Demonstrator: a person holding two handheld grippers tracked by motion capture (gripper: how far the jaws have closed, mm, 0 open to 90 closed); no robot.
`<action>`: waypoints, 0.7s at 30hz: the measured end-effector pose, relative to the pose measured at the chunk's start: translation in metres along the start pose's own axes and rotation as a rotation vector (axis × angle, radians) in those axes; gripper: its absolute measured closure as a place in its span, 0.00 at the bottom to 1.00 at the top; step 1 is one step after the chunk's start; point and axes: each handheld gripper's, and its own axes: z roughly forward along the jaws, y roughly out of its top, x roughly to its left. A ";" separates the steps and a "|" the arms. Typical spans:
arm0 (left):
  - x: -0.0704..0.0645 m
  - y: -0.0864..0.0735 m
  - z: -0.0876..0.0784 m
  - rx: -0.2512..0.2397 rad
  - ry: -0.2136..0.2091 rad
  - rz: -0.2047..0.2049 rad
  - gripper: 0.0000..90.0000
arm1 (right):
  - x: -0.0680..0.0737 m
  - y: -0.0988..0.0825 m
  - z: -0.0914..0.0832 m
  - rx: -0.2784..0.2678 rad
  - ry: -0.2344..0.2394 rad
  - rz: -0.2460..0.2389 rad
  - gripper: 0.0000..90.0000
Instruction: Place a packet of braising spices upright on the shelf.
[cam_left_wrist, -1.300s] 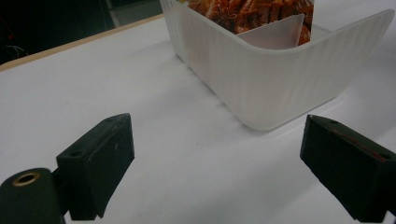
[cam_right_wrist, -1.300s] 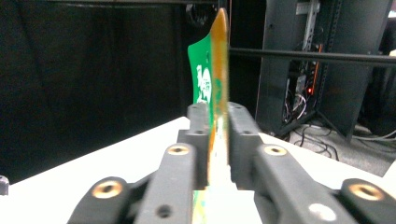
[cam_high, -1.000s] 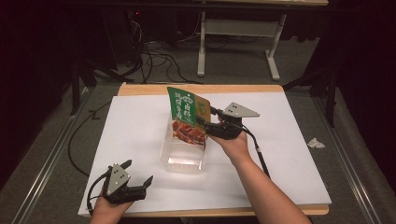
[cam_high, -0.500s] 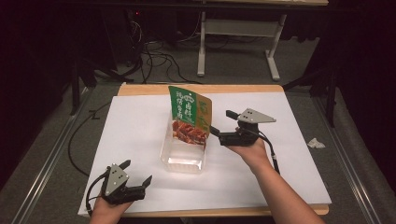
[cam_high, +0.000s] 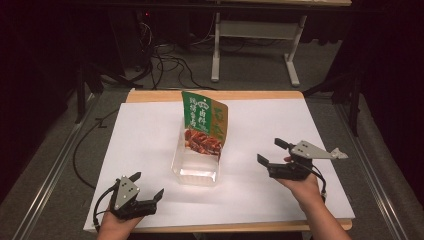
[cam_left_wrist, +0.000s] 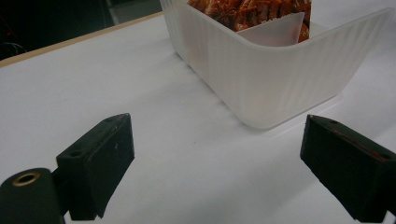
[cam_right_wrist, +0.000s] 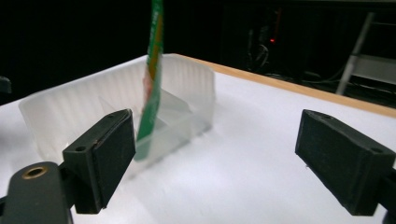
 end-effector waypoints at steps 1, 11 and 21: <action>0.000 0.000 0.000 0.002 -0.001 0.000 0.11 | -0.003 -0.003 -0.007 -0.003 -0.012 -0.004 0.12; -0.003 0.000 0.004 0.021 -0.005 0.014 0.11 | -0.017 -0.042 -0.056 0.039 -0.104 0.034 0.09; -0.004 -0.001 0.006 0.029 -0.007 0.018 0.11 | -0.019 -0.048 -0.046 0.066 -0.089 0.030 0.09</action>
